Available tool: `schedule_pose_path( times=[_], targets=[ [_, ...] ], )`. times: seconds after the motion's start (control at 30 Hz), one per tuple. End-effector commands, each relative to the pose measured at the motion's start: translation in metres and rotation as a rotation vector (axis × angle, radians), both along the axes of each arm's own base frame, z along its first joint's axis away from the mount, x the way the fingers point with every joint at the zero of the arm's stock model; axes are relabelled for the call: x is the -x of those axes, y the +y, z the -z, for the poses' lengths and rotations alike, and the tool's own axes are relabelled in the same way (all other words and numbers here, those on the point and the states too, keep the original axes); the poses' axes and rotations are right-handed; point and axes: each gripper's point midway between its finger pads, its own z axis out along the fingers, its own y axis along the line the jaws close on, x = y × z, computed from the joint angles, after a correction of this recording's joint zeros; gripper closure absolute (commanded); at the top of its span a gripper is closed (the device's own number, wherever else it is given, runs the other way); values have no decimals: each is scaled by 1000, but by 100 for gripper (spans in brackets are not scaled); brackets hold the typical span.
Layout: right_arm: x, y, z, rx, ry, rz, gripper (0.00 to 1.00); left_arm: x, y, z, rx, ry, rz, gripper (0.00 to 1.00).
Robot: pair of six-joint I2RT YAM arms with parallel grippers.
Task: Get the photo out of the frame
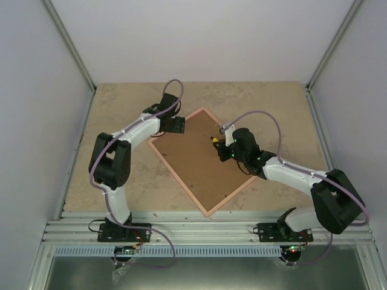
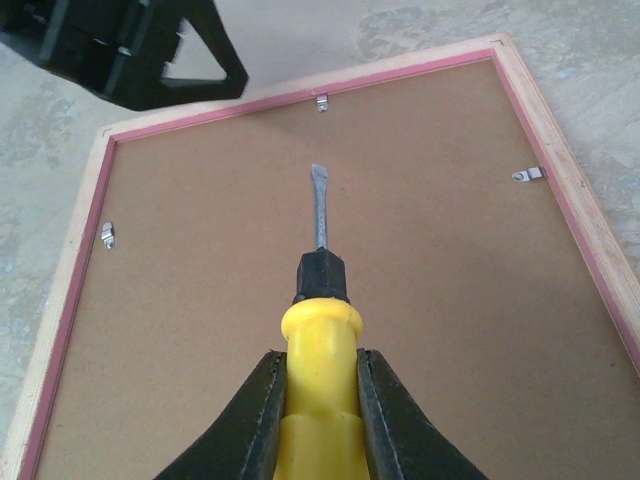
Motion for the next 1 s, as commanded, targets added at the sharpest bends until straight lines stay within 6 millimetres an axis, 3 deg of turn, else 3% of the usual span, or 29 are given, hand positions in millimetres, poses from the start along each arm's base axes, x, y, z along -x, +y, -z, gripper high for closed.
schedule_pose_path(
  times=[0.0,0.17,0.3,0.7,0.97],
  targets=[
    [6,-5,-4,3,-9,-14,100,-24,9,14,-39,5,74,14],
    [13,-7,2,5,14,-21,100,-51,13,28,3,30,101,14],
    [13,-7,2,11,15,-23,100,-60,8,44,70,78,137,18],
    [9,-5,3,23,16,-34,100,-54,-6,79,131,175,198,33],
    [6,-4,5,22,18,-27,100,-42,-1,87,135,227,156,56]
  ],
)
